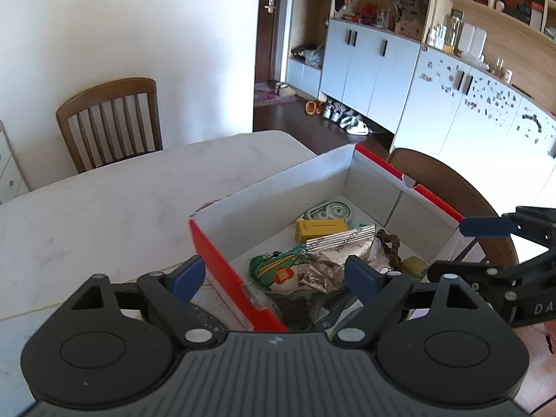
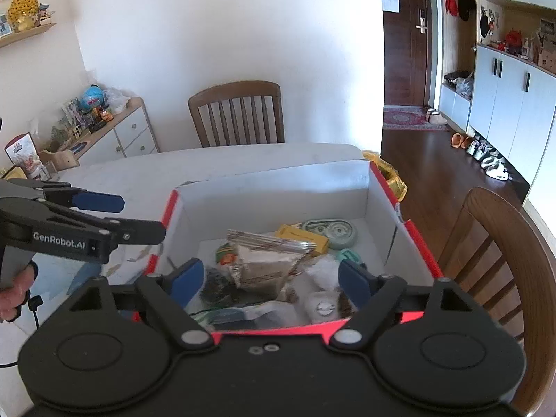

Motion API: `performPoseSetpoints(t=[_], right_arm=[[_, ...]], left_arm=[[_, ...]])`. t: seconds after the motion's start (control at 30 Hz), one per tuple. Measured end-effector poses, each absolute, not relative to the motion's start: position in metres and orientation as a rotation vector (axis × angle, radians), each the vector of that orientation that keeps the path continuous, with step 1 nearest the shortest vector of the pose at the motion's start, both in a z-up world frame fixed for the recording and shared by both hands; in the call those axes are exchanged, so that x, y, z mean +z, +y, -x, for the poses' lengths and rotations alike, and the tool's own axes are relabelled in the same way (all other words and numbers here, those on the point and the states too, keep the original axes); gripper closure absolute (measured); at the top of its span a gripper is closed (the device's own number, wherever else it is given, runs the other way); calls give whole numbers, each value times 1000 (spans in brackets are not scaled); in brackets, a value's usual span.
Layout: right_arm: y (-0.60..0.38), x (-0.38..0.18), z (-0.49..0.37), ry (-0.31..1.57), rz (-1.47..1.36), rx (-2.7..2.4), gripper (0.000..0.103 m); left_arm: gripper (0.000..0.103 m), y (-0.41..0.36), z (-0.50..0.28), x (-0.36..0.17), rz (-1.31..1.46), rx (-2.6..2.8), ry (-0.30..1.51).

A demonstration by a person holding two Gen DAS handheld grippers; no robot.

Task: Organize objects

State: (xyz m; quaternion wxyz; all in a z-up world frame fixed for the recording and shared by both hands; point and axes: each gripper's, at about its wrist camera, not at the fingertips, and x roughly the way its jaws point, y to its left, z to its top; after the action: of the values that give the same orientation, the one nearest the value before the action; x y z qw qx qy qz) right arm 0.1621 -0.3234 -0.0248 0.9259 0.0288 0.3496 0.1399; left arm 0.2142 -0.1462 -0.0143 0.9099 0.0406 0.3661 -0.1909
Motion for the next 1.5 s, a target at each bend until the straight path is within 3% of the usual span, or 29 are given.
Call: performPoseSetpoints(t=[0.1,0.5,1.5], right_arm=[[-316,-22,-152,709,-65,282,15],[-290,-11,-119,651,-105,275,1],[-261,-11,-76,596,-156,223,1]], left_arm=[[4,-136,-206,-12,-61,-399,745],[0,-107,-177,-3,-63,-398,705],[0,-86,-131,-5,-108,-478,656]])
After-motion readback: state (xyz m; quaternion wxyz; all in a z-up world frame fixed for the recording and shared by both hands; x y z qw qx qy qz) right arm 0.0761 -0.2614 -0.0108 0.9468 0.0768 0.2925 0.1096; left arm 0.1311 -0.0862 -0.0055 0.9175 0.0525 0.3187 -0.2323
